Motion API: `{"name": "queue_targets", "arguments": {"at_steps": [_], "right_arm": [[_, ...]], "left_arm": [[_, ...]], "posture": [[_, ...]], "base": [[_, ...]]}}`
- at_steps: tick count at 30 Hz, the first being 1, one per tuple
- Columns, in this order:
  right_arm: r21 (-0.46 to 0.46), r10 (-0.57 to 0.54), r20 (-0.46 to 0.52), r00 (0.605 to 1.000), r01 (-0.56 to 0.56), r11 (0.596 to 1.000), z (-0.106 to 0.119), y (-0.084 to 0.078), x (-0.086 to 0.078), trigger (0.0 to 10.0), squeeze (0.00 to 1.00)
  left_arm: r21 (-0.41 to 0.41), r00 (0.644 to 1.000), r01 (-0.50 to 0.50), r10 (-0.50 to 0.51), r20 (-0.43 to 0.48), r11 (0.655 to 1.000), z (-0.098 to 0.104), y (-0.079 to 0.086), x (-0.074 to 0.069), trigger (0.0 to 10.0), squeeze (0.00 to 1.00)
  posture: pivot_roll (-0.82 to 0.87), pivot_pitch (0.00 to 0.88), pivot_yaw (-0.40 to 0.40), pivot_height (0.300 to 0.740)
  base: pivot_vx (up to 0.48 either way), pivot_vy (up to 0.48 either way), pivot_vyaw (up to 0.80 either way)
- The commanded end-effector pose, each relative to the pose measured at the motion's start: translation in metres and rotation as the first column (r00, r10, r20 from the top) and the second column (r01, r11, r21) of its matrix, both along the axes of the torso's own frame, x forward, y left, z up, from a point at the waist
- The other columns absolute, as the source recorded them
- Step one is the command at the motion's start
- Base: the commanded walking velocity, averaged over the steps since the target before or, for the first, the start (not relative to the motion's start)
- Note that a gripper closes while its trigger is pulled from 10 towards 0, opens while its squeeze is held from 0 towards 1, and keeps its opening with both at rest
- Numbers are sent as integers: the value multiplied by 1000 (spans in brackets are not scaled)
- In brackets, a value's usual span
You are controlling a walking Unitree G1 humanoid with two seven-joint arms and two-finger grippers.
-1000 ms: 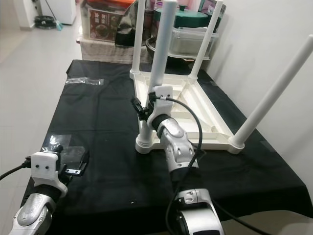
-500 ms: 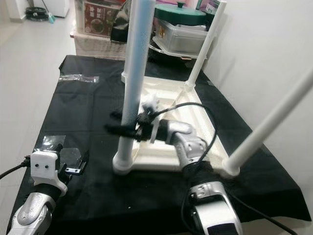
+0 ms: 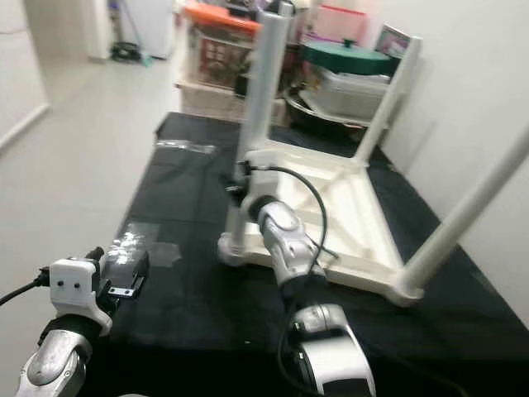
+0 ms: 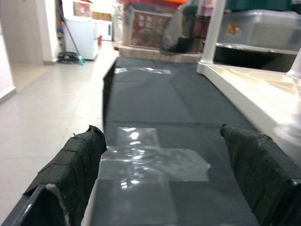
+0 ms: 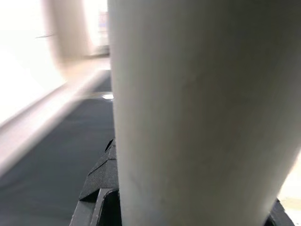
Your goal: Building children table
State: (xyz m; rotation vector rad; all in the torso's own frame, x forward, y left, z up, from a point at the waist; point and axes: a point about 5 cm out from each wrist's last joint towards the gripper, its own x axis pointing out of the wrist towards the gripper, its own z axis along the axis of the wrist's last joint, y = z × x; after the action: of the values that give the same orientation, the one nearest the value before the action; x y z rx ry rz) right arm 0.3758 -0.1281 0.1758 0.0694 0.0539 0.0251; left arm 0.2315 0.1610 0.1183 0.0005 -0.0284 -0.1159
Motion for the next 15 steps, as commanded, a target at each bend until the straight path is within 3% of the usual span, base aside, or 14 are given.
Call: {"name": "queue_targets", "arguments": {"at_steps": [1,2,6,7,9,10,11,12,13,14,15], "right_arm": [[-169,-225,-90,970,208,963,-21,-34,-11,0,0],[-182,-282,-52,958,269,946,-17,-39,-17,0,0],[-183,-314,-37,949,302,935,-18,-38,-17,0,0],[-147,-275,-28,961,268,952,-15,-31,-13,10000,992],[-120,-247,-21,969,243,963,-14,-26,-10,10000,992],[-60,-197,-3,980,197,979,-7,-20,-5,10000,1000],[9,-75,15,997,74,997,2,-10,3,10000,1000],[9,-75,15,997,74,997,2,-10,3,10000,1000],[60,31,36,999,-33,998,10,-1,8,10000,1000],[151,271,92,958,-282,947,24,17,11,10000,569],[151,271,92,958,-282,947,24,17,11,10000,569]], "left_arm": [[-11,1000,11,-11,-3,1000,-1,-3,0,10000,0],[-14,1000,8,-8,-4,1000,-1,-2,0,10000,0],[-15,1000,7,-7,-4,1000,-1,-2,0,10000,0],[-15,1000,6,-6,-3,1000,-1,-2,1,10000,0],[-15,1000,6,-6,-3,1000,-1,-2,1,10000,0],[-15,1000,4,-4,-2,1000,-1,-2,2,10000,0],[-16,1000,2,-2,0,1000,-1,-1,2,10000,0],[-16,1000,2,-2,0,1000,-1,-1,2,10000,0],[-15,1000,1,-1,0,1000,0,-1,2,10000,0],[-16,1000,0,0,1,1000,0,-1,3,10000,0],[-16,1000,0,0,1,1000,0,-1,3,10000,0]], "posture": [[102,0,-187,740],[97,0,-184,740],[97,0,-184,740],[97,0,-185,740],[97,0,-185,740],[100,0,-188,740],[102,0,-190,740],[102,0,-190,740],[102,0,-190,740],[97,0,-187,740],[97,0,-187,740]], "base": [[0,0,0],[0,0,0],[0,0,0],[0,0,0],[0,0,0],[0,0,0],[0,0,0],[0,0,0],[0,0,0],[0,0,0],[0,0,0]]}}
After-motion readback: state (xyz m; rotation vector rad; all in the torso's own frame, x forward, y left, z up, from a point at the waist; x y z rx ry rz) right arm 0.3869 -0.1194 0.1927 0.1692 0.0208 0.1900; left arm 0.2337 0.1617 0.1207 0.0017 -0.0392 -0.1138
